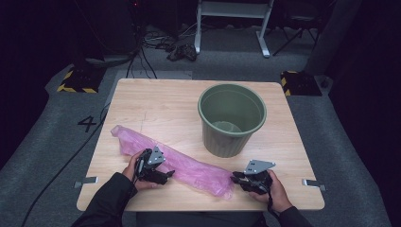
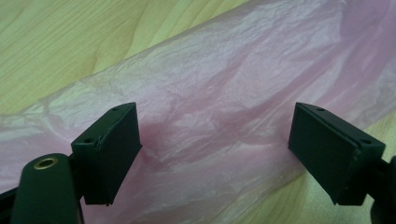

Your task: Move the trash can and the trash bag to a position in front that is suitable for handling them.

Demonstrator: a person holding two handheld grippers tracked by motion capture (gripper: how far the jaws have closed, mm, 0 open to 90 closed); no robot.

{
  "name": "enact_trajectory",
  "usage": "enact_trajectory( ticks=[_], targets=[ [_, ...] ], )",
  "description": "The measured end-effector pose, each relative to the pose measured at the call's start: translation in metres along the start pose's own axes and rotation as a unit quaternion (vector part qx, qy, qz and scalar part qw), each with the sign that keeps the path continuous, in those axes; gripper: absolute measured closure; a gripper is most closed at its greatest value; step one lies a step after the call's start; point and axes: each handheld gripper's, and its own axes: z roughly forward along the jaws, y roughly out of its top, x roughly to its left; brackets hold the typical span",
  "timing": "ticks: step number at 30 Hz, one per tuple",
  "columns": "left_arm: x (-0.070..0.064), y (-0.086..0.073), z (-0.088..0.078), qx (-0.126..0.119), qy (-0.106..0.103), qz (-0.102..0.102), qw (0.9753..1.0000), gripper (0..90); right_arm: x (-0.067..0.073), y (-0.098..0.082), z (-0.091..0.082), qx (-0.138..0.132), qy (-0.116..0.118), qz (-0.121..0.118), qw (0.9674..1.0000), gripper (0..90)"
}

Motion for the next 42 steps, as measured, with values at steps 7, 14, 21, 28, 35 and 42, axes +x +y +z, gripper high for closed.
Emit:
enact_trajectory(
  ticks=[7,14,21,28,35,42],
  targets=[
    [0.0,0.01,-0.001,0.001,-0.016,0.02,0.9997,15.9,-0.016,0.001,0.002,-0.002,-0.026,0.017,0.9995,84.4],
    [-0.003,0.021,0.015,0.033,-0.044,0.05,0.9972,16.1,-0.035,0.003,0.004,-0.002,-0.043,0.031,0.9986,86.9],
    [0.008,0.019,0.019,0.028,-0.063,0.024,0.9974,15.6,-0.054,0.0,0.001,-0.003,-0.06,0.053,0.9968,89.7],
    [0.016,0.016,0.02,0.021,-0.078,0.011,0.9967,17.9,-0.064,-0.003,0.001,-0.013,-0.069,0.065,0.9954,65.9],
    [0.019,0.017,0.015,0.017,-0.075,0.01,0.997,49.5,-0.083,-0.014,-0.014,-0.024,-0.098,0.107,0.9891,43.1],
    [0.015,0.019,0.015,0.013,-0.064,0.019,0.9977,73.5,-0.1,-0.03,-0.028,-0.029,-0.128,0.141,0.9813,42.2]
  ],
)
